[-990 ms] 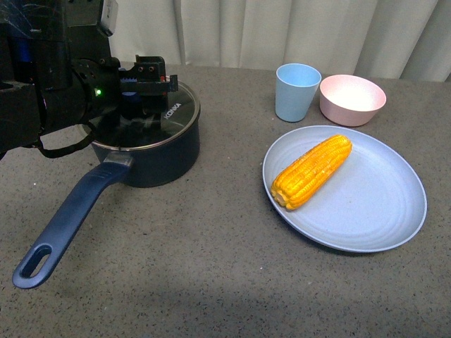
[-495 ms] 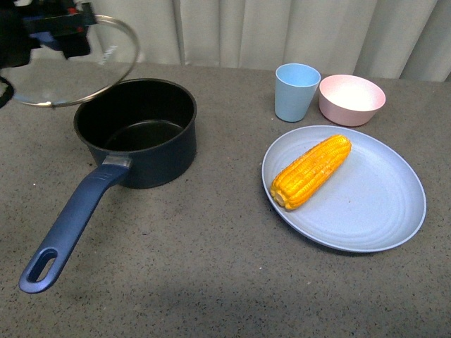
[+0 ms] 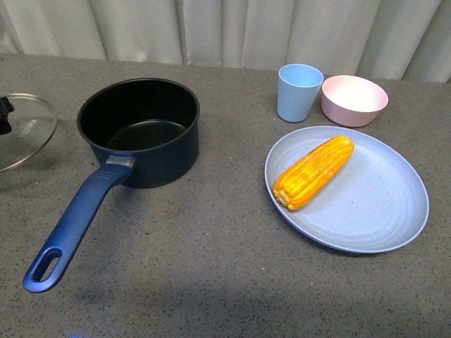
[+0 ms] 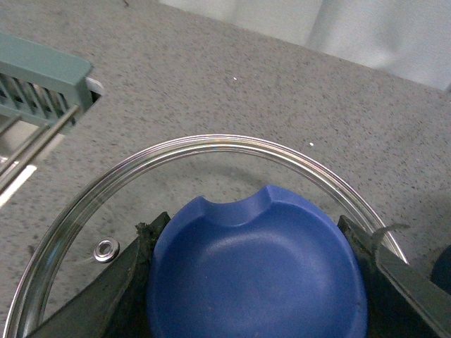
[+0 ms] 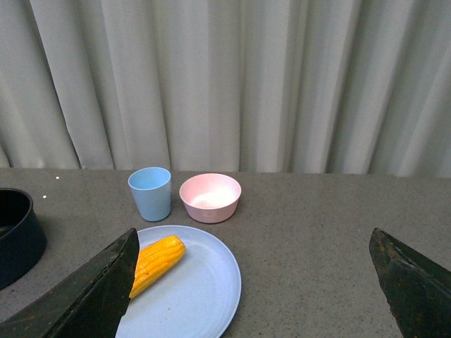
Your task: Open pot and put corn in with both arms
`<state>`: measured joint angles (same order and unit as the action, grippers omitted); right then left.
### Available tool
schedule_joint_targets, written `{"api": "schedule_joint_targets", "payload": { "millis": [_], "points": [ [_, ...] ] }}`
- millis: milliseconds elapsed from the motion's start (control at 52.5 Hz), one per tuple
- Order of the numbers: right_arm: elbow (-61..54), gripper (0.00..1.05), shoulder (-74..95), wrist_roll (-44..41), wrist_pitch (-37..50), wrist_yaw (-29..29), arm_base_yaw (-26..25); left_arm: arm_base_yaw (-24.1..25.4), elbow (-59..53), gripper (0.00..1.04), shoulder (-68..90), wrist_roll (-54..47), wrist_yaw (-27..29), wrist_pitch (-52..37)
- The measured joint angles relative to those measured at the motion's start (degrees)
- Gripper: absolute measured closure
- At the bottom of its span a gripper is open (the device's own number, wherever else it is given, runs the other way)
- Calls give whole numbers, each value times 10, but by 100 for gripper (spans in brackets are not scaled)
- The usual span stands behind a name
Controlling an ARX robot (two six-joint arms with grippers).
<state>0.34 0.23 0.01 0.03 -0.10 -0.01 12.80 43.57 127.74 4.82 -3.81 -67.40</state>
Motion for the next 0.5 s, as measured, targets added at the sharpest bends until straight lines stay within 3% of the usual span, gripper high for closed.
{"api": "schedule_joint_targets", "payload": {
  "millis": [495],
  "points": [
    [0,9,0,0,0,0,0,-14,30,43,67,-3,-8,27]
  ]
}}
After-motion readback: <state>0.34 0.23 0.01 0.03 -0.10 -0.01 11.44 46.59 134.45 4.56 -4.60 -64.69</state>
